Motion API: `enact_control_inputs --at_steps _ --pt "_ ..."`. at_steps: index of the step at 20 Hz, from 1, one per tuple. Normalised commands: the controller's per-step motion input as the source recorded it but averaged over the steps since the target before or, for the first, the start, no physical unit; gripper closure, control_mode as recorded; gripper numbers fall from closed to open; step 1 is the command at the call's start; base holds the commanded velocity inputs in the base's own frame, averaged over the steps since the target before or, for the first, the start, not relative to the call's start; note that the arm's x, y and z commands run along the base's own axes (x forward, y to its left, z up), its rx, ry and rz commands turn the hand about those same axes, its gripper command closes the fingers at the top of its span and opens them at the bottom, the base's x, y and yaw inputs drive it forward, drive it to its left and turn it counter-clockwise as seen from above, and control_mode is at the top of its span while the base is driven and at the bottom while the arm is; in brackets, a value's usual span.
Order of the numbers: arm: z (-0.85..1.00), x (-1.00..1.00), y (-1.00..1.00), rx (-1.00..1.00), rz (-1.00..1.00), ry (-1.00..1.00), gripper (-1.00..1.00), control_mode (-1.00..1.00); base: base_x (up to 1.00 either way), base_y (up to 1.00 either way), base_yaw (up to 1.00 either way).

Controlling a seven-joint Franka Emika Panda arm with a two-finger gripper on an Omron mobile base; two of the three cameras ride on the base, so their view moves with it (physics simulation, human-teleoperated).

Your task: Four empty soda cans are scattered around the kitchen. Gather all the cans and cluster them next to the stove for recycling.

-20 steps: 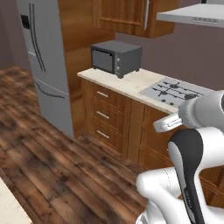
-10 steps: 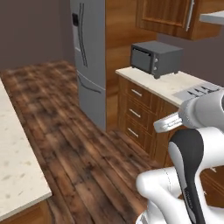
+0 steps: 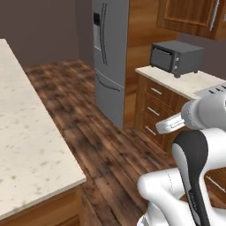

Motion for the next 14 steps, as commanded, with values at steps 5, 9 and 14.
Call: enact_control_inputs --at_steps 5,9,14 --pt "0.0 0.0 0.0 0.0 0.0 0.0 -1.0 1.0 0.0 0.96 0.02" --pt "0.0 0.0 0.0 0.0 0.0 0.0 -1.0 1.0 -0.03 1.0 0.03" --pt "0.0 0.0 0.0 0.0 0.0 0.0 -1.0 1.0 -0.03 1.0 0.05"
